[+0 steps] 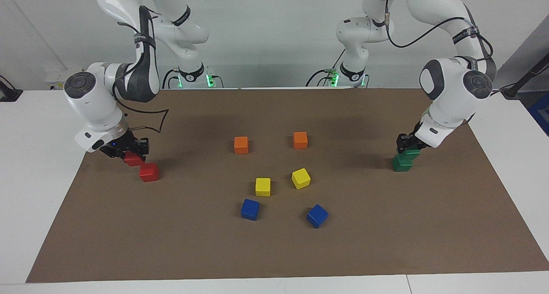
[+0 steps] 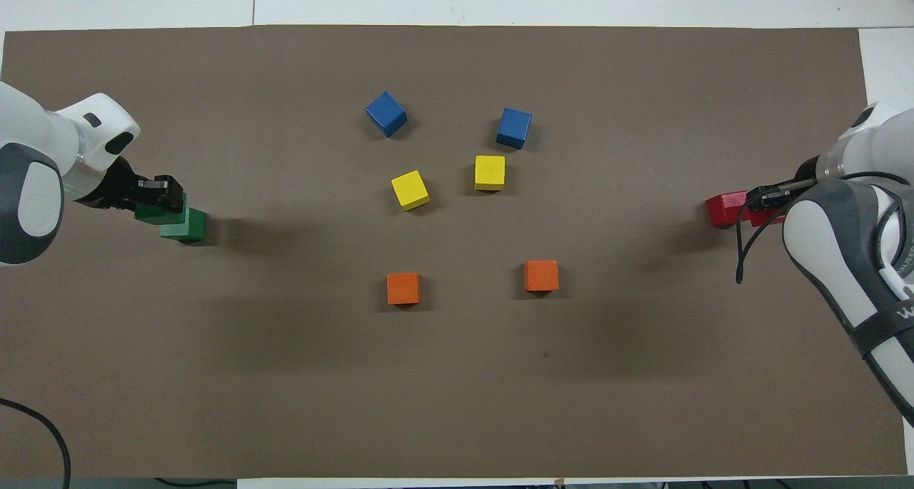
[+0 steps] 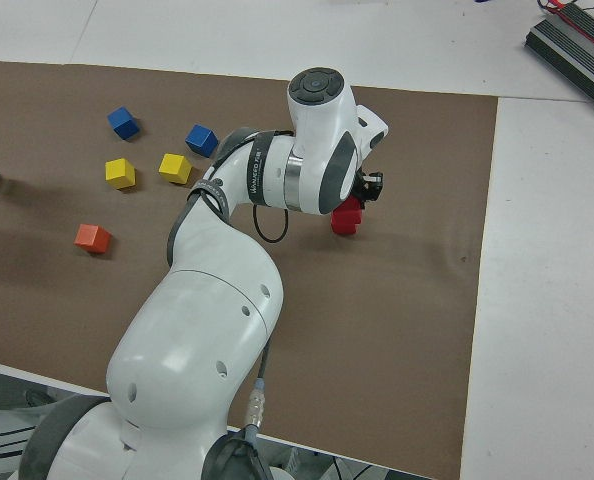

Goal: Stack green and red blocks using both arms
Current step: 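Carry the red block with the right gripper while the left gripper carries green, then lower green onto green with the left gripper while the right gripper lowers red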

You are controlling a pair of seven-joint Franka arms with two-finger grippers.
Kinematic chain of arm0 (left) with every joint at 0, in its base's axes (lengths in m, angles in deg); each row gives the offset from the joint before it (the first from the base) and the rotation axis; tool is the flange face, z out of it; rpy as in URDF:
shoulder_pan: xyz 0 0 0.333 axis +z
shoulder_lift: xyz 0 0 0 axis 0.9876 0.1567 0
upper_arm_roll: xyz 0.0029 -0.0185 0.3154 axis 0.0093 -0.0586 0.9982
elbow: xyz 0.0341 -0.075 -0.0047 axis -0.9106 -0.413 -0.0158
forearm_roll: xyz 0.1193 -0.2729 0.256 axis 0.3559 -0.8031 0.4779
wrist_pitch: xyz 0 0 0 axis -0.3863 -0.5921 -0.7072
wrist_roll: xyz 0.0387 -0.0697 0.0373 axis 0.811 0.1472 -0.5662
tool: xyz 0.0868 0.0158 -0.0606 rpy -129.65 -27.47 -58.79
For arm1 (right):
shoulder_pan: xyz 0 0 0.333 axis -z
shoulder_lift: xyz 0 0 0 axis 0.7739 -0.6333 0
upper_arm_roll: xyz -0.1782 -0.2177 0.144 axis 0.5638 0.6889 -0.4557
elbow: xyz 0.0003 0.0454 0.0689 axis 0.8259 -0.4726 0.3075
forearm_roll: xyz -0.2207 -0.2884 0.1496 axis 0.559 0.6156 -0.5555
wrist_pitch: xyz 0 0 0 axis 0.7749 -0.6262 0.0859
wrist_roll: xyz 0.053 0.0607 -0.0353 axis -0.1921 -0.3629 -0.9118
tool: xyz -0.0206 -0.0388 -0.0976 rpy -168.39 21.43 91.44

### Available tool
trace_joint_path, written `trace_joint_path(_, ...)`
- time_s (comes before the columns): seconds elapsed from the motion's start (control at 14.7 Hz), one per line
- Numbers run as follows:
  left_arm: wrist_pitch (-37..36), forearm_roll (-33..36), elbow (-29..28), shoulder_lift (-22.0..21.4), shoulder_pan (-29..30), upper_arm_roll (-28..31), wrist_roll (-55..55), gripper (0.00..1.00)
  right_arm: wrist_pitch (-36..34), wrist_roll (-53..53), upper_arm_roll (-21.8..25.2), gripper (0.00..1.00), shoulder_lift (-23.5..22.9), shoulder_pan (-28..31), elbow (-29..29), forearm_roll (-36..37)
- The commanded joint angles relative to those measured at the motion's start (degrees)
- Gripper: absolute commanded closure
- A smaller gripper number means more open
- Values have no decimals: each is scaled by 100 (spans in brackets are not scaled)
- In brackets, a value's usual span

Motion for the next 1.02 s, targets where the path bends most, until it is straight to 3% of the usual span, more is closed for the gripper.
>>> trace_joint_path(0.0,323,-41,-364,-158,170,-45,289,100,275,-118,-57,100,22,39,-141,-72)
trace_joint_path(0.54,798,-32,-839,-237,346,-45,-308,100,636,93,-84,100,-189,-31,-132,-72)
trace_joint_path(0.95,833,-32,-857,-228,258,-53,-362,100,654,392,-84,100,-198,-260,-141,-72)
